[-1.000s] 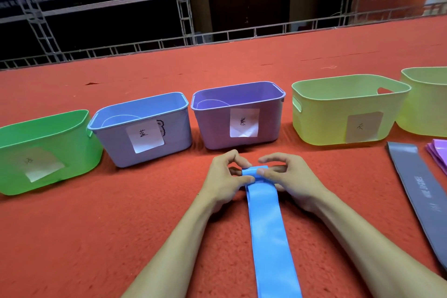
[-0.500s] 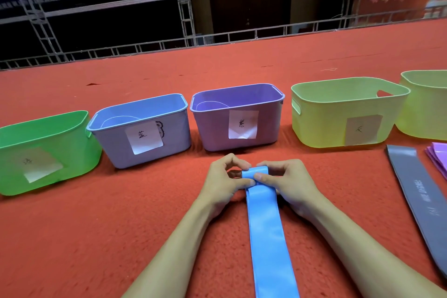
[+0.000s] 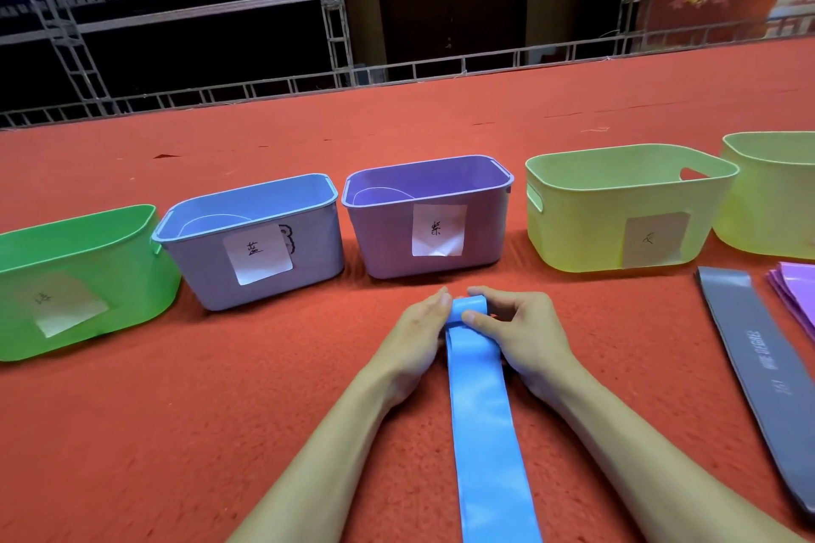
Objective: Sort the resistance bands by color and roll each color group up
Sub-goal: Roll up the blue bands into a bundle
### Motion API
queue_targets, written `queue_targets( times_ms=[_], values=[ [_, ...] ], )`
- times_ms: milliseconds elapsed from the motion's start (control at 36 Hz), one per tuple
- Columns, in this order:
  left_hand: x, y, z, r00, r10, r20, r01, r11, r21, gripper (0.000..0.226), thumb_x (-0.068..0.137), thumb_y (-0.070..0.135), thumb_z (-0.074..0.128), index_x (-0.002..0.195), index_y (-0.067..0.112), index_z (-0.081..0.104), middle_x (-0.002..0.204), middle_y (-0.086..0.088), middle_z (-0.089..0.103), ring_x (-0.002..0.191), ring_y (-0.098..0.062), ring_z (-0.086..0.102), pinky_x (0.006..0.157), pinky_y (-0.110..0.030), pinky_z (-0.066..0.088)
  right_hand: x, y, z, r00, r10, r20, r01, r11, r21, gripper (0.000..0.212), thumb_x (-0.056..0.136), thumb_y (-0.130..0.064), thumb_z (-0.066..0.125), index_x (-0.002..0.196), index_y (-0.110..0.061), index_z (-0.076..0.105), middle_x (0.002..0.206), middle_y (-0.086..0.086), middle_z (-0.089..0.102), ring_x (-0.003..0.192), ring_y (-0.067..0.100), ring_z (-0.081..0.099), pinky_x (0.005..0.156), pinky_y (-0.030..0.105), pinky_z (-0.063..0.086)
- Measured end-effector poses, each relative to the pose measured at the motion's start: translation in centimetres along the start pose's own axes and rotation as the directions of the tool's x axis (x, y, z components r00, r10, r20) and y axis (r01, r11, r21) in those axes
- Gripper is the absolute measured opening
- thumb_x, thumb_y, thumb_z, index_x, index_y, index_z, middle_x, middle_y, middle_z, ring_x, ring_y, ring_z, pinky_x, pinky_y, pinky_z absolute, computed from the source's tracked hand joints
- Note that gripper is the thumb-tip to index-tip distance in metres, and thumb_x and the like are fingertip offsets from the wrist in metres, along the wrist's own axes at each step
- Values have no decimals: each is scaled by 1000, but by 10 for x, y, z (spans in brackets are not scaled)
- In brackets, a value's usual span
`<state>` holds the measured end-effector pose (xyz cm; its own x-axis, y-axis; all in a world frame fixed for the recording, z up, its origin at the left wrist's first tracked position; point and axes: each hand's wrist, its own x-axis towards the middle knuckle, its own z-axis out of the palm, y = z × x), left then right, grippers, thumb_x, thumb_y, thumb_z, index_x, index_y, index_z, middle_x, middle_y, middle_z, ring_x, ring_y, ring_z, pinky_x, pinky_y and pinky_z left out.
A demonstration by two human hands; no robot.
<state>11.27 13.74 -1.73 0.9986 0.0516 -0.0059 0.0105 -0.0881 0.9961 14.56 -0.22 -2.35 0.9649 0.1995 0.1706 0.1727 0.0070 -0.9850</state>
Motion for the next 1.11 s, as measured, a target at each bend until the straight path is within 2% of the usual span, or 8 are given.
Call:
queue_targets(
  times_ms=[56,222,361,472,611,750,972,1111],
  values=[
    [0,-1,0,1000,-1,-13,2,1000,25,81,88,58,53,149,10,31,147,-5,45,131,-14,48,112,-38,37,-1,2,4,1000,-20,-19,19,999,-31,38,79,-3,74,116,-10,68,103,-4,72,94,8,67,90,35,54],
    [-4,2,9,999,40,-33,-37,997,67,60,104,26,37,154,13,6,157,7,24,140,-6,31,117,-35,28,-3,8,15,998,-52,-26,49,994,-98,46,85,-12,69,130,-10,59,118,-15,64,104,-5,61,99,32,50],
    [-3,2,10,998,45,-44,-42,997,71,61,105,22,34,154,14,-1,159,9,18,142,-5,26,119,-32,23,-5,9,23,995,-75,-63,64,985,-159,53,88,-18,64,139,-15,49,131,-6,60,118,4,56,104,37,46],
    [-3,3,8,998,54,-24,-51,994,95,60,105,22,32,154,16,-2,159,12,14,141,-1,23,116,-23,22,-6,8,23,996,-56,-70,47,991,-123,51,89,-19,63,138,-15,50,124,-11,62,113,3,60,102,38,47],
    [-4,3,4,999,54,-5,-53,993,106,60,105,25,34,154,19,1,159,15,13,138,4,24,106,-14,26,-7,4,20,998,-43,-53,41,998,-42,41,92,-17,61,132,-10,57,127,-15,57,114,3,59,103,41,47],
    [0,-1,4,999,50,-7,-49,990,136,58,105,24,35,154,18,5,159,11,15,143,-3,21,120,-35,21,-3,5,16,996,-37,-87,37,999,2,34,91,-4,59,126,-7,61,122,-3,65,109,6,62,101,36,49],
    [4,-4,4,993,25,-113,-18,998,62,64,98,32,51,152,13,22,149,-4,43,130,-13,49,111,-39,38,-1,6,14,996,-5,-90,10,998,54,37,90,1,60,126,-6,60,122,3,65,110,10,62,98,33,50],
    [9,-11,3,989,58,-138,-51,997,50,61,82,58,52,127,18,62,144,-6,49,129,-20,51,108,-48,41,-2,5,15,997,6,-80,2,995,99,39,89,5,59,127,-3,59,122,4,65,106,10,62,98,32,49]
  ],
)
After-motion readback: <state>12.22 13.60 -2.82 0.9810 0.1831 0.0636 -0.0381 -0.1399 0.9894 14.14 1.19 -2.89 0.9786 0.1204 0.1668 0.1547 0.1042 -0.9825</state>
